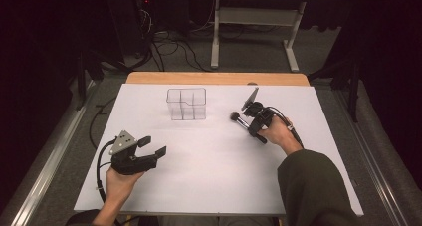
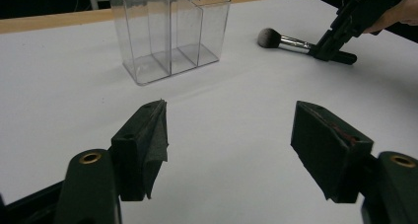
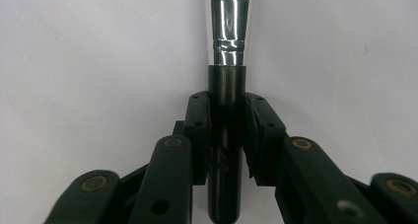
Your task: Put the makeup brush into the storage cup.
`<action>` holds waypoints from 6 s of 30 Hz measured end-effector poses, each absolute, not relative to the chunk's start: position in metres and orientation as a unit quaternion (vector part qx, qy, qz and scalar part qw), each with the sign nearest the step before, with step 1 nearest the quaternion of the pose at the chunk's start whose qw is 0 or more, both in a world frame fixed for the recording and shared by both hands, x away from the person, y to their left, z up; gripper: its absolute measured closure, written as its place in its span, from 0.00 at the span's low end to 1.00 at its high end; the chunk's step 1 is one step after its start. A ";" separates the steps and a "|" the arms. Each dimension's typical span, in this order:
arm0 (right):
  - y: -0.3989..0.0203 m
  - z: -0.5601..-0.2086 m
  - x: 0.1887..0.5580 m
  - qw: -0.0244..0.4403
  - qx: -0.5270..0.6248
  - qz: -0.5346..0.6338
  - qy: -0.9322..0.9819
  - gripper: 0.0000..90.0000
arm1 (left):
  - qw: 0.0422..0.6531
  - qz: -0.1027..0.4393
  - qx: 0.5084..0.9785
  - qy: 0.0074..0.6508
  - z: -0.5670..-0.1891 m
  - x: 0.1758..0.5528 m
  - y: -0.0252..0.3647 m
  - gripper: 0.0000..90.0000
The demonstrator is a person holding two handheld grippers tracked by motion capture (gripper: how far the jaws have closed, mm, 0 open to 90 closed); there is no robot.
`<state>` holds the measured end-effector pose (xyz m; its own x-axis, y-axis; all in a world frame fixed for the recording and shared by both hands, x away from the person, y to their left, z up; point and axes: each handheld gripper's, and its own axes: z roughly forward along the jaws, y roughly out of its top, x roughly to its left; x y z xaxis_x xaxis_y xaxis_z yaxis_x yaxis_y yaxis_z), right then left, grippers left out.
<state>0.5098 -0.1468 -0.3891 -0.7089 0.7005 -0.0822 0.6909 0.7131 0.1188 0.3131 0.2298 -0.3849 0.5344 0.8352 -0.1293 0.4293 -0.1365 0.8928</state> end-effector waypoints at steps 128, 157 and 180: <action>-0.148 -0.364 0.347 0.088 0.266 0.352 0.893 0.85 | 0.516 0.173 0.746 0.384 -0.373 0.306 0.206 0.33; -0.145 -0.357 0.341 0.096 0.263 0.379 0.882 0.85 | 0.529 0.118 0.765 0.347 -0.361 0.321 0.157 0.33; -0.138 -0.352 0.339 0.103 0.253 0.392 0.878 0.85 | 0.537 0.097 0.769 0.332 -0.364 0.329 0.133 0.34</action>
<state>0.3385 -0.1379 -0.3522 -0.8504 0.5259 0.0178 0.3643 0.5640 0.7410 0.3289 0.1335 -0.3642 0.7606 0.6153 -0.2071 0.4067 -0.2028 0.8908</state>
